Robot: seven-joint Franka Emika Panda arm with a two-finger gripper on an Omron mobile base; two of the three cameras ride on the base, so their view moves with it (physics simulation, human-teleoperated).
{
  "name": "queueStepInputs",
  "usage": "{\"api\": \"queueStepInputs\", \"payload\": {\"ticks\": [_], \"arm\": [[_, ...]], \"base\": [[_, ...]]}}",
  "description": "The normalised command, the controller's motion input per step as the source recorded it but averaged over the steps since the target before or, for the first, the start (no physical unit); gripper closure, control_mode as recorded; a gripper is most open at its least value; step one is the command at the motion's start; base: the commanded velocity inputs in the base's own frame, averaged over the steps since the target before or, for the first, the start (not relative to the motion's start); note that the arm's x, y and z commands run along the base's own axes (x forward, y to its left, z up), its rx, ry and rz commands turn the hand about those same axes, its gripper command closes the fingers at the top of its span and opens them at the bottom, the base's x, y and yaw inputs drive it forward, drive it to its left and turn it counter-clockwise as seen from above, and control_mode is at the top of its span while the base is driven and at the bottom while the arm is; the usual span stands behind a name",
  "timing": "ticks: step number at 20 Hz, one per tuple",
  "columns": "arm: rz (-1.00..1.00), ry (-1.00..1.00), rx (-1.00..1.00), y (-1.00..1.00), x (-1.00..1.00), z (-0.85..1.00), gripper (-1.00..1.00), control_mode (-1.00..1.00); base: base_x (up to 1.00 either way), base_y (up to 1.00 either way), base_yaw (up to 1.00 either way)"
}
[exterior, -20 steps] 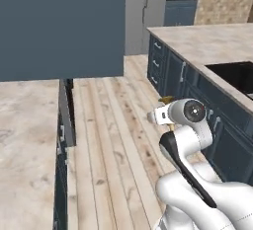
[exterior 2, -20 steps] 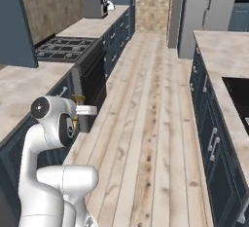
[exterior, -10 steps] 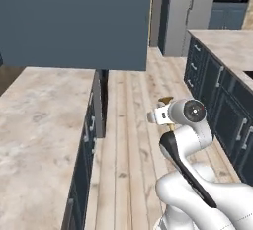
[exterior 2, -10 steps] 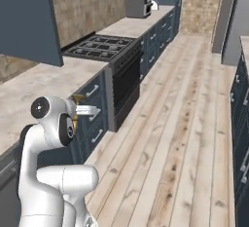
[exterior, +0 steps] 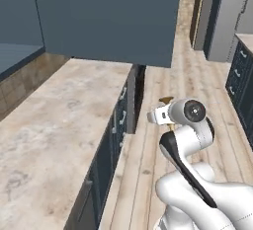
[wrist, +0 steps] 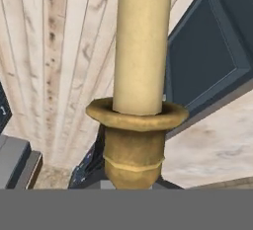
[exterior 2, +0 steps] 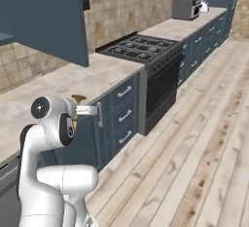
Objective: Pick the candle and candle from the dining table and place them in the open cabinet. Close the cabinet after placing the objects.
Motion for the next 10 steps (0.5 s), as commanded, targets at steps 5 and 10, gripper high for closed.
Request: {"api": "queueStepInputs", "payload": {"ticks": [5, 10], "arm": [[0.0, 0.0, 0.0, 0.0, 0.0, 0.0, 1.0, 1.0], [0.0, 0.0, 0.0, 0.0, 0.0, 0.0, 1.0, 1.0]], "base": [[-0.08, 0.05, 0.4], [-0.14, 0.09, 0.41]]}}
